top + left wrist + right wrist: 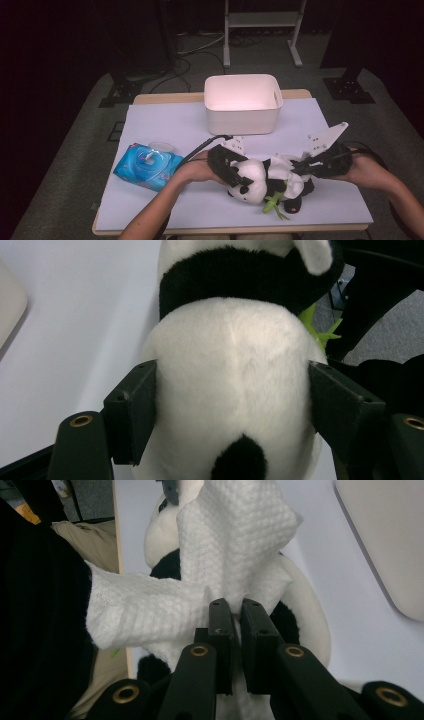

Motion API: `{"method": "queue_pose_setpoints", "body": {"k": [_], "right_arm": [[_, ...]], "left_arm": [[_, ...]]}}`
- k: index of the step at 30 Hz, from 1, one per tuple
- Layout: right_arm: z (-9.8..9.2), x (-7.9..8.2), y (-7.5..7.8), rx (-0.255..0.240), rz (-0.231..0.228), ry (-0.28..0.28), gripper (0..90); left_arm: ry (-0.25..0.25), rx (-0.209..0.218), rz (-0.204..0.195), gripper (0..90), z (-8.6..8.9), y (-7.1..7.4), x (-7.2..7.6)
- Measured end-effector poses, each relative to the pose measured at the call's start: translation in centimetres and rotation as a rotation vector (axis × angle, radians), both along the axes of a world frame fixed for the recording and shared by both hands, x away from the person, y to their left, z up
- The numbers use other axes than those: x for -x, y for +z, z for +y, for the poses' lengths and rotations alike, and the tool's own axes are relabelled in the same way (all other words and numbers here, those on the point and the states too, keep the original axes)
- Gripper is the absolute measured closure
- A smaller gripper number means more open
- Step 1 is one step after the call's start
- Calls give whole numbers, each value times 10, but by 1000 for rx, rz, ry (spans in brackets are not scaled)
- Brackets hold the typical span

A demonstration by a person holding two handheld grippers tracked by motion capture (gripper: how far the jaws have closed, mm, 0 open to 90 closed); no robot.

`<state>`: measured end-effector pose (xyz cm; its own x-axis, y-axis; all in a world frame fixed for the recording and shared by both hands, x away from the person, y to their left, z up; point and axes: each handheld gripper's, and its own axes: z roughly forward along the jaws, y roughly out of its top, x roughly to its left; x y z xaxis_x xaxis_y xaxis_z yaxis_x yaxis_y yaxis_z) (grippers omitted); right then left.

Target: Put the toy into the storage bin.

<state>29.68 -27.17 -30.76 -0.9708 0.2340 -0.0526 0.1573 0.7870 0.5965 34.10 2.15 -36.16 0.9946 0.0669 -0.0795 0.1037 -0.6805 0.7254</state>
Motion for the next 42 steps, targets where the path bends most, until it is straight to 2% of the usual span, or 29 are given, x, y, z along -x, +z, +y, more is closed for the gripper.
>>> {"method": "queue_pose_setpoints", "body": {"k": [5,11,17,26,32,42], "right_arm": [[-13,5,-1,-15,0,-23,833],[-25,9,-1,-11,-14,-47,833],[-27,4,-2,-29,-9,-57,832],[-5,-13,3,-43,-15,-29,833],[22,-25,2,-29,0,16,833],[60,-32,-6,8,23,89,832]], "left_arm": [[3,14,8,270,3,-2,1],[-1,7,5,270,5,-2,1],[-10,9,-5,269,4,-2,2],[-26,-1,-31,268,1,-1,8],[-36,-8,-38,267,0,0,10],[-50,-10,-45,267,0,1,13]]}}
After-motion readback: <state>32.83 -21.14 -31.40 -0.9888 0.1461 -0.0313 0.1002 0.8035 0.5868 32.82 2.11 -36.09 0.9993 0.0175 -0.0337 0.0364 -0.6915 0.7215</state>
